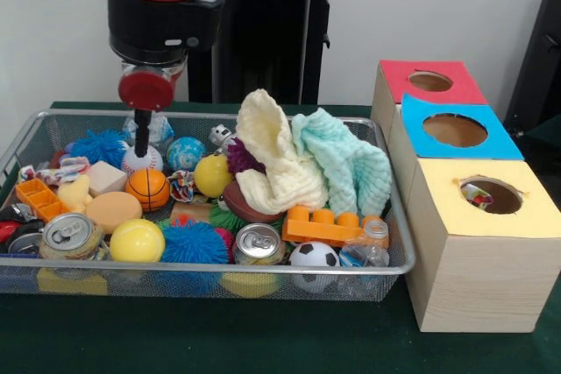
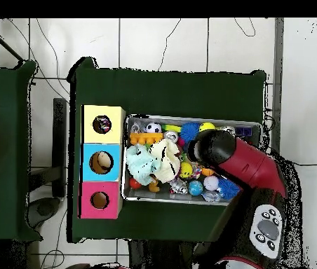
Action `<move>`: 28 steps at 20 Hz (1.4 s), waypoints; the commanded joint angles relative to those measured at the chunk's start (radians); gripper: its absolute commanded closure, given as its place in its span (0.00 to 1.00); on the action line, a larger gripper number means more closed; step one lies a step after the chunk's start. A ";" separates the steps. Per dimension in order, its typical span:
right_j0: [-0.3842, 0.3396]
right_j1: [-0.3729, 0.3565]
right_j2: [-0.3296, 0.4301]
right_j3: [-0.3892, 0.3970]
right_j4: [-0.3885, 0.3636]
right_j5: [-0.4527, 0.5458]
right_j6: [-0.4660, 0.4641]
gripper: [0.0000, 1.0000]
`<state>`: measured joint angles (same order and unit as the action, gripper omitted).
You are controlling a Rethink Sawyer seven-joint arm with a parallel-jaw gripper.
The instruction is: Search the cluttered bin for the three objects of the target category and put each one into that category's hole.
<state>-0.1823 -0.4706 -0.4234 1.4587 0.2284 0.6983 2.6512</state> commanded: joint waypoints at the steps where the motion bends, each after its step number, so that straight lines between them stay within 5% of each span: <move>1: -0.005 0.024 0.157 0.015 -0.047 -0.007 -0.065 0.00; 28: -0.076 0.115 0.253 0.126 -0.066 -0.276 -0.023 0.00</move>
<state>-0.2288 -0.4290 -0.3003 1.4743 0.2276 0.5024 2.6512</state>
